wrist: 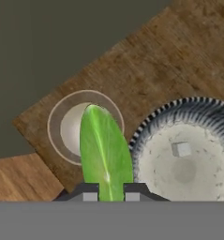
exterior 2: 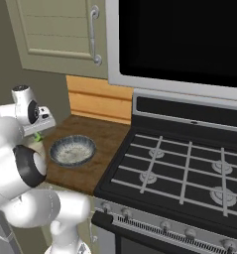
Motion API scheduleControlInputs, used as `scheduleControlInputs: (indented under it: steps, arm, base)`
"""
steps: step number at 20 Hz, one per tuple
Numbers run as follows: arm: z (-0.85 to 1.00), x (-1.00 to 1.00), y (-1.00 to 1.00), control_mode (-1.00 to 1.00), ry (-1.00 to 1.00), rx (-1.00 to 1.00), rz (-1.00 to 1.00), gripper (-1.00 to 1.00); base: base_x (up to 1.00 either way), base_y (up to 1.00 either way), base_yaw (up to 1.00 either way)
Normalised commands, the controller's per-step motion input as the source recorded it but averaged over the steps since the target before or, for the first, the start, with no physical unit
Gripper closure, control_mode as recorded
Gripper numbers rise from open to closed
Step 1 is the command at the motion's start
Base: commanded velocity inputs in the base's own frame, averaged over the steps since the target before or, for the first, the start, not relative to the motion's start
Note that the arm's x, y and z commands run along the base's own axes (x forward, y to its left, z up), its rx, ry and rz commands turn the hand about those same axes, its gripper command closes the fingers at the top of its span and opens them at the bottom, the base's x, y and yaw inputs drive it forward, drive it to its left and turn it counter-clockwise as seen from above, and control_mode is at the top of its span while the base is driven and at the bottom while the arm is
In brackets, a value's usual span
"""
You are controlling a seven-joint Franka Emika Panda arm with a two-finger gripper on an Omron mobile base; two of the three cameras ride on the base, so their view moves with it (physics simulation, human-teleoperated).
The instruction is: Grab a lemon wedge from the fridge and one ice cube from the ice bowl, and put them in the glass of lemonade.
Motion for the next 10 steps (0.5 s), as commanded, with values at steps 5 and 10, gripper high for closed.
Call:
scheduleControlInputs:
  steps: [5,10]
  arm:
    - [0.0,0.03,0.32,-1.0,0.0,-0.02,0.0,1.0]
    - [-0.14,-0.02,0.04,-1.0,0.0,0.0,0.0,1.0]
  base:
    - [0.0,0.0,0.0]
    - [0.0,0.0,0.0]
